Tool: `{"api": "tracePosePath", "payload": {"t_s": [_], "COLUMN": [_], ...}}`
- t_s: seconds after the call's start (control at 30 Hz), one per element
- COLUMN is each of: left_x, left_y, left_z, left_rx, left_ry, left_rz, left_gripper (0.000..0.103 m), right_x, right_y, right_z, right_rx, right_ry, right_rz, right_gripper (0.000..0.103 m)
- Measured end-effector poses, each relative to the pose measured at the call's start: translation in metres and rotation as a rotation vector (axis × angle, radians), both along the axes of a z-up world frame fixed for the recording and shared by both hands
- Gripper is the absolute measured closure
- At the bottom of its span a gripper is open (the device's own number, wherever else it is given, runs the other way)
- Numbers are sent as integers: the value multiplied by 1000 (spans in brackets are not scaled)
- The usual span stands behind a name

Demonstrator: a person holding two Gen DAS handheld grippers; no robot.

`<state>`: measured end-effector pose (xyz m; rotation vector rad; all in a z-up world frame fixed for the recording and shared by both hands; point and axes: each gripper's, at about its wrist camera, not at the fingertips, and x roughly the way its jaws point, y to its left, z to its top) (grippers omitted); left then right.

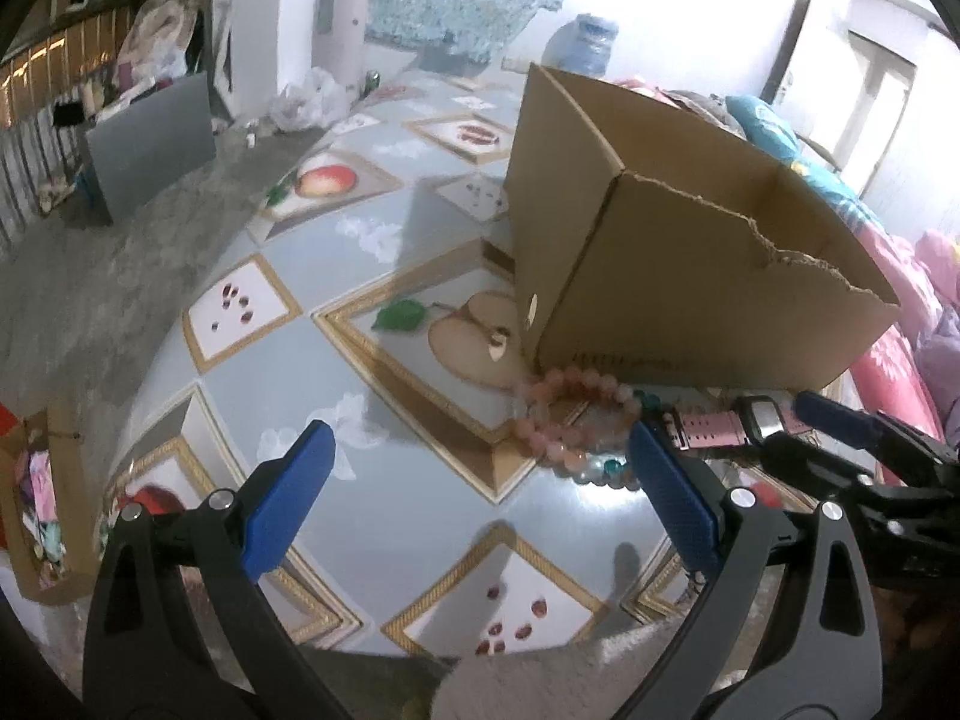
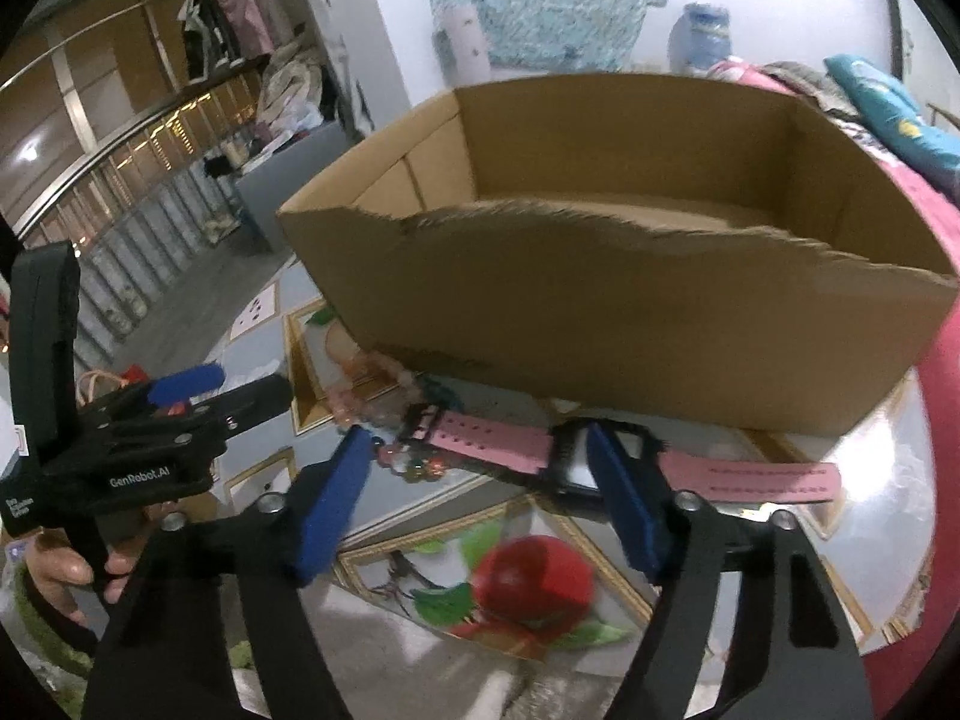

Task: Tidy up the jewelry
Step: 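Grasp the pink-strapped watch by its face with the right gripper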

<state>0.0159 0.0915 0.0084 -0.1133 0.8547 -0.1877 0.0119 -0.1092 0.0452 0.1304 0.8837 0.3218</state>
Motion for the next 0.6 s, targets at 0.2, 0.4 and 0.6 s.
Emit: {"api": "tracePosePath", "payload": {"t_s": [0.2, 0.4, 0.6], "left_x": [7, 11, 9], "left_y": [-11, -27, -45], "left_z": [-4, -12, -9], "left_rx": [29, 22, -32], "left_ry": [-4, 24, 30], "left_rz": [-51, -120, -222], "left_gripper": [38, 65, 84], "right_x": [5, 2, -8], "right_y": [10, 4, -15], "right_z": [-8, -7, -2], "right_rx": [-16, -33, -101], "right_ry": [20, 4, -42], "right_rz": [45, 57, 53], "right_gripper": [53, 56, 56]}}
